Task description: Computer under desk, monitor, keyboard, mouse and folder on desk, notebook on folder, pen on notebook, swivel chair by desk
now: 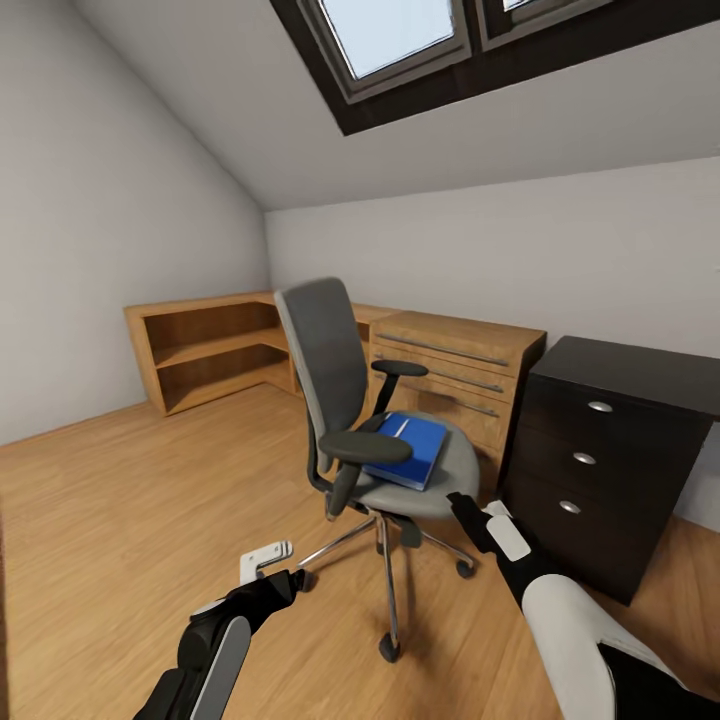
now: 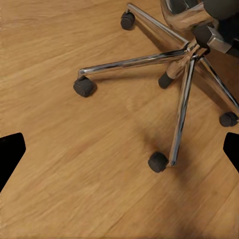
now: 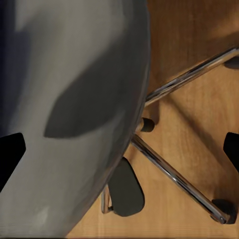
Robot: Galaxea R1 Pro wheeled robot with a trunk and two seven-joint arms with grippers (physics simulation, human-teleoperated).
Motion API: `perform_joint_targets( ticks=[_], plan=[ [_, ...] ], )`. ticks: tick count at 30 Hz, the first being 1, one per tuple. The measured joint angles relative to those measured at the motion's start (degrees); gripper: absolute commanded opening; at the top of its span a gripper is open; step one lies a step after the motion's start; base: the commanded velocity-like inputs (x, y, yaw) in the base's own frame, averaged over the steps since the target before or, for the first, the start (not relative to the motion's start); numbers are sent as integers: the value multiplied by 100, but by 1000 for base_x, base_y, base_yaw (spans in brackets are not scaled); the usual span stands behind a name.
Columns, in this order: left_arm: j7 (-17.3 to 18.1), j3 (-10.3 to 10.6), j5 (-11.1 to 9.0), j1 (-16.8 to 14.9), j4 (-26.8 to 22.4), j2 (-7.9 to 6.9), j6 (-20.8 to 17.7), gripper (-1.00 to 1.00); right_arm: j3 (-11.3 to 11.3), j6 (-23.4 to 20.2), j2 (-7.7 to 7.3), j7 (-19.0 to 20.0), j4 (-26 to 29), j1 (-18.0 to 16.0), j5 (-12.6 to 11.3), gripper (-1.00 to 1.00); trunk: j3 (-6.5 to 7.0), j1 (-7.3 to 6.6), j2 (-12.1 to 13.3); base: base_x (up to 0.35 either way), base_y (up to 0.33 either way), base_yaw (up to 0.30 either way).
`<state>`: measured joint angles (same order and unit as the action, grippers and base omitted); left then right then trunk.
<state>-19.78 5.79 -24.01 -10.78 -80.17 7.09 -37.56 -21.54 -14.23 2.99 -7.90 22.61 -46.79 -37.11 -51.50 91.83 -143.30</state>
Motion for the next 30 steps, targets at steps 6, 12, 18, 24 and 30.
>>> perform_joint_targets(
  ticks=[6, 12, 18, 24, 30],
  plan=[
    [8, 3, -21, 0, 5, 7, -16, 100, 66, 0, 77, -5, -7, 0, 28, 100, 0, 0, 0, 0, 0, 78],
    [11, 5, -18, 0, 8, 6, -18, 100, 176, -1, 106, -10, -7, 0, 46, 100, 0, 0, 0, 0, 0, 81],
    [11, 5, -17, 0, 8, 7, -18, 100, 191, -1, 117, -9, -9, 0, 47, 100, 0, 0, 0, 0, 0, 81],
    [11, 5, -18, 0, 8, 4, -18, 100, 192, -2, 126, -10, -9, 0, 48, 100, 0, 0, 0, 0, 0, 81],
    [11, 5, -17, 0, 8, 4, -18, 100, 192, 0, 126, -8, -9, 0, 53, 100, 0, 0, 0, 0, 0, 70]
  ],
)
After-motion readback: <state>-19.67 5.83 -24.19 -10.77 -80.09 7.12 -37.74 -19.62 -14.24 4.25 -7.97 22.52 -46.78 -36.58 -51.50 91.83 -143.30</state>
